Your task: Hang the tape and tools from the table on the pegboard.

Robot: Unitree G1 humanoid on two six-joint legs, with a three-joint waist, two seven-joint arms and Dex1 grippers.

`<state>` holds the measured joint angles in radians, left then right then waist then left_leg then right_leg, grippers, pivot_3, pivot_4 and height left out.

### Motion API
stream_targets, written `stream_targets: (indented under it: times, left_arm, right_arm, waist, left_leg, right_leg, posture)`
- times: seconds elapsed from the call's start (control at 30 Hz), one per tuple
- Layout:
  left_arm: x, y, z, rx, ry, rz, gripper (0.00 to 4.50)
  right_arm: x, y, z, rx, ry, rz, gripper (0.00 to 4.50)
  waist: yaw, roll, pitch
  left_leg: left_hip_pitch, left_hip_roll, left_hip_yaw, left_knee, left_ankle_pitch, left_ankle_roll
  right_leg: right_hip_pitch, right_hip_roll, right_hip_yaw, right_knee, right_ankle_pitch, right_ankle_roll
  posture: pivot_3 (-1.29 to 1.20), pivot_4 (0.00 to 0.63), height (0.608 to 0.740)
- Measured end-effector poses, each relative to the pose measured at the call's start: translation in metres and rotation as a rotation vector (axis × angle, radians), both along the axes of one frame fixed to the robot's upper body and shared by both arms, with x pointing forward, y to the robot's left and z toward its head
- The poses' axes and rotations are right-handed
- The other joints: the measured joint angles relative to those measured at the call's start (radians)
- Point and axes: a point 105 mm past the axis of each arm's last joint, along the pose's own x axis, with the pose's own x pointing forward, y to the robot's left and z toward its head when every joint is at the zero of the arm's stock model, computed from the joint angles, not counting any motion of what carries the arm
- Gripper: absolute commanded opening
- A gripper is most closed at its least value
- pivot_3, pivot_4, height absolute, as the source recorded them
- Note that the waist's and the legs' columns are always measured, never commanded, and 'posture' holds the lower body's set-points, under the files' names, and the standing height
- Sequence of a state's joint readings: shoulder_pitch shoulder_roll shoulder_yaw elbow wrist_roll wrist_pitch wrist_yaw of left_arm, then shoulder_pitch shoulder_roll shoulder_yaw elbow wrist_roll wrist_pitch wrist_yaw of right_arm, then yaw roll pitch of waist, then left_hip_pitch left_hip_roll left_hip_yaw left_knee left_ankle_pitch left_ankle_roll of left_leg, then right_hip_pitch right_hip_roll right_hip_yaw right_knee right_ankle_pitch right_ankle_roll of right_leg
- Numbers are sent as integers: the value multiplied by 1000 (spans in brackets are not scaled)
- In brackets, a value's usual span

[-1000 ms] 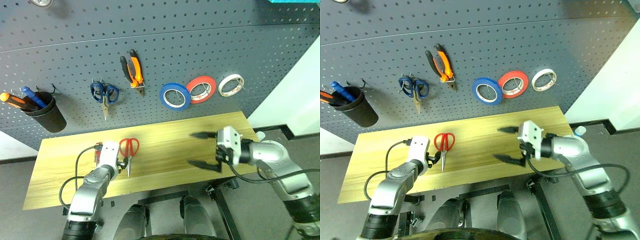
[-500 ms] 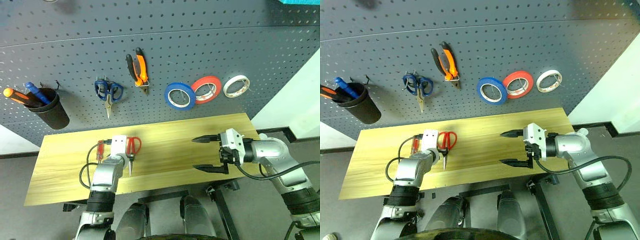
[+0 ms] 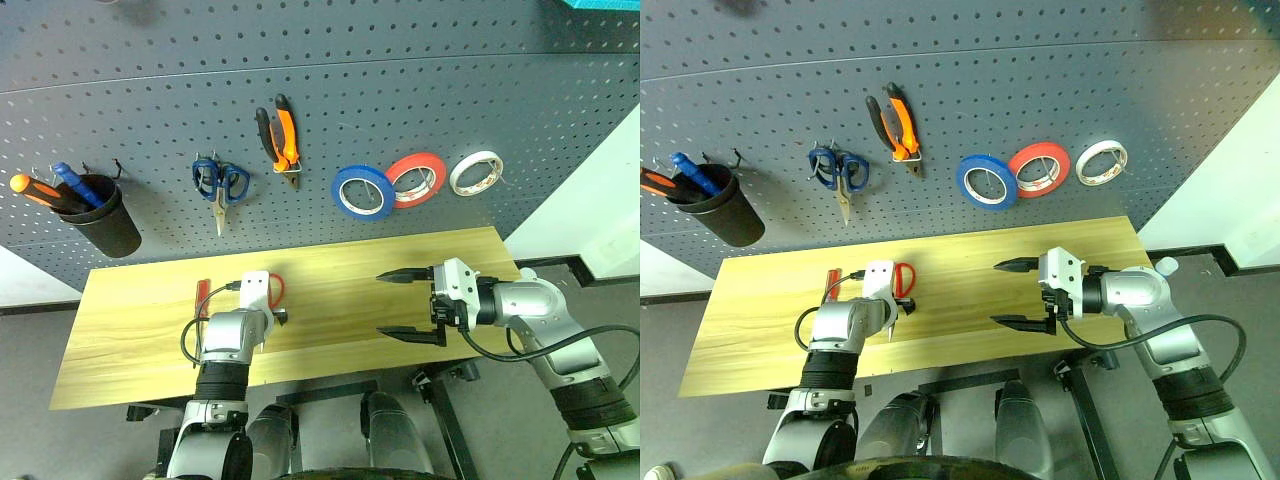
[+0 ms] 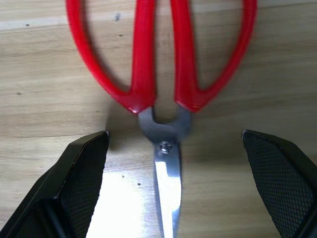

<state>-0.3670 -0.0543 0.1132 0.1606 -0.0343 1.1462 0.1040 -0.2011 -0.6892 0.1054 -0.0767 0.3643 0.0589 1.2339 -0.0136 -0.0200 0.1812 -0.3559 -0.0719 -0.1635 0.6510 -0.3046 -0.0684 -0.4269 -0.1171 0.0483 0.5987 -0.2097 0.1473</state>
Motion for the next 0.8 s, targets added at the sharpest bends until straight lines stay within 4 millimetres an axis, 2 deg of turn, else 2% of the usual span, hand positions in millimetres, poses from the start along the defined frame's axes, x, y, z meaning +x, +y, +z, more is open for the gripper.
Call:
stream_targets:
  times: [0.03,0.13,0.5,0.8]
  left_arm:
    - [0,0,0,1,8,3,4471]
    - [-1,-1,-1,-10,29,27,3934]
    - [1,5,0,-28,26,87,266]
    - [1,4,5,-81,3,68,240]
  right_arm:
    - [0,0,0,1,-3,0,4500]
    - [1,1,1,-4,-17,2,4500]
    - [0,0,-1,-17,-19,12,4500]
    - [1,-1,-3,-23,-18,5,4500]
  waist:
    - [0,0,0]
    - [1,0,0]
    - [2,1,0]
    - [0,1,0]
  left_leg:
    - [0,0,0,0,0,0]
    - [0,0,0,0,0,0]
    - [1,0,0,0,0,0]
    - [1,0,0,1,0,0]
  right_leg:
    - [0,0,0,0,0,0]
    - [1,0,0,0,0,0]
    - [1,0,0,0,0,0]
    - [1,0,0,0,1,0]
  posture:
    - [-50,147,738]
    - [-50,147,738]
    - [-52,144,738]
    - [-51,144,738]
